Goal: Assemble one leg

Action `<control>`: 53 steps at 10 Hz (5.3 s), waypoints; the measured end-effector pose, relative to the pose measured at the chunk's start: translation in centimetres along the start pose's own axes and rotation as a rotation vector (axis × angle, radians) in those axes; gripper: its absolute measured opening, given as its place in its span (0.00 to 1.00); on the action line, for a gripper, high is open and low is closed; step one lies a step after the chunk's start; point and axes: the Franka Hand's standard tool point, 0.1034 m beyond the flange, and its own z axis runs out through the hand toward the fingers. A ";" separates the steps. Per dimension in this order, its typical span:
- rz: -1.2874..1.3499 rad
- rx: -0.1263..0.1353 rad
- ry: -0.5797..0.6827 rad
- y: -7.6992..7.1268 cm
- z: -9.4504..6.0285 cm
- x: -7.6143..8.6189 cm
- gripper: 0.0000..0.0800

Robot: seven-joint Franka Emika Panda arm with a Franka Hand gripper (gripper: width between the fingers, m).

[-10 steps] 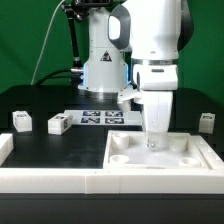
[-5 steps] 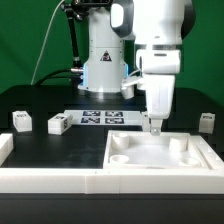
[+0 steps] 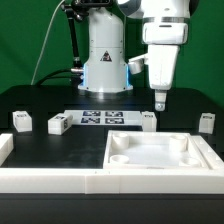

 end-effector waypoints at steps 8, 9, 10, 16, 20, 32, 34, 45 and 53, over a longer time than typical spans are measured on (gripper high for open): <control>0.918 0.038 0.043 -3.6 0.7 2.3 0.81; 1.049 0.052 0.043 -4.2 0.8 3.2 0.81; 1.156 0.064 0.041 -4.9 1.0 4.4 0.81; 1.676 0.129 0.034 -6.4 1.3 7.6 0.81; 1.961 0.157 0.032 -9.0 1.7 9.5 0.81; 1.664 0.668 -0.487 -9.2 2.5 8.2 0.81; 1.643 0.736 -0.555 -9.5 3.2 8.4 0.81; 1.614 0.796 -0.644 -11.9 5.8 10.2 0.78; 1.629 0.791 -0.650 -11.8 5.9 10.3 0.36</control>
Offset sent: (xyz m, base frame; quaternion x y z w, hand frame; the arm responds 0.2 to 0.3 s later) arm 0.0000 0.0000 0.0000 0.0000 0.0000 0.2377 0.9713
